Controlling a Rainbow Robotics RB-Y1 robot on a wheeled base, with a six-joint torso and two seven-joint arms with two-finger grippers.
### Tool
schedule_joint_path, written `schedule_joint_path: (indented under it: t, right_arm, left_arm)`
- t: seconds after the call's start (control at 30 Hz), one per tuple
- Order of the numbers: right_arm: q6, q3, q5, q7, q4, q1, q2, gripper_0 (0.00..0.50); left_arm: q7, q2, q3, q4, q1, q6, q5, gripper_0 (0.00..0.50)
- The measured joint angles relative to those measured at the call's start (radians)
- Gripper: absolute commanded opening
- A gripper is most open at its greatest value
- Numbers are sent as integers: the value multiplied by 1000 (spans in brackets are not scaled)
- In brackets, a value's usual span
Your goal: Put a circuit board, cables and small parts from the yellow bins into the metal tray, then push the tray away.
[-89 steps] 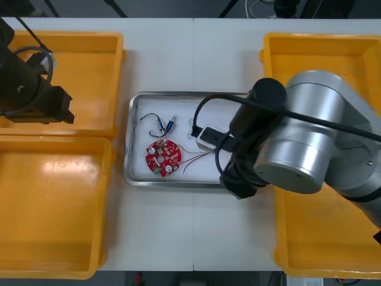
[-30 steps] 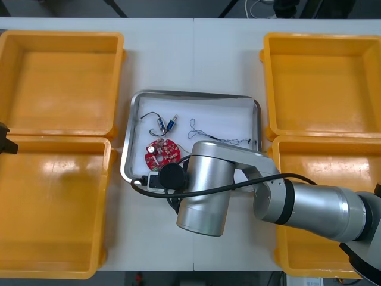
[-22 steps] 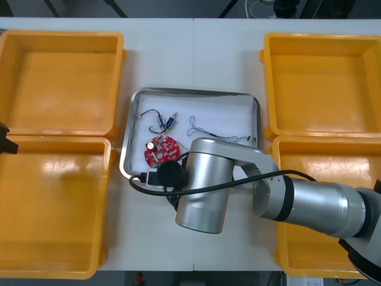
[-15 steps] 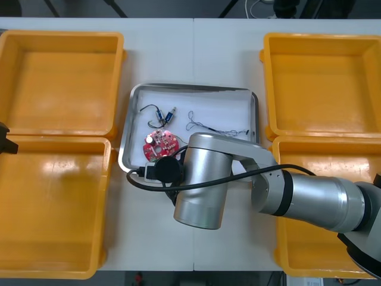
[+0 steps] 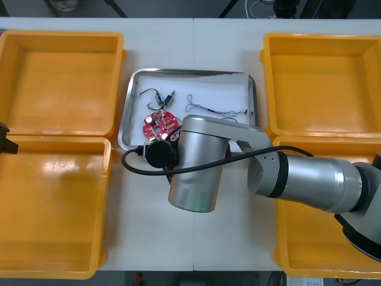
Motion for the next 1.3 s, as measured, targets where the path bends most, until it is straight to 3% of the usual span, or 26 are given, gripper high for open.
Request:
schedule_joint_path:
  t: [0.67,1.03,1.3]
  right_arm:
    - [-180,2,13,5,204,-118,0,0]
    - [-259,69,139,55,334,-174,10,0]
    - [-300,69,153,56,429,-195,30,0]
  left_arm:
    - [0,0,0,0,0,0,0,500]
    - [0,0,0,0,0,0,0,500]
    - [0,0,0,0,0,0,0,500]
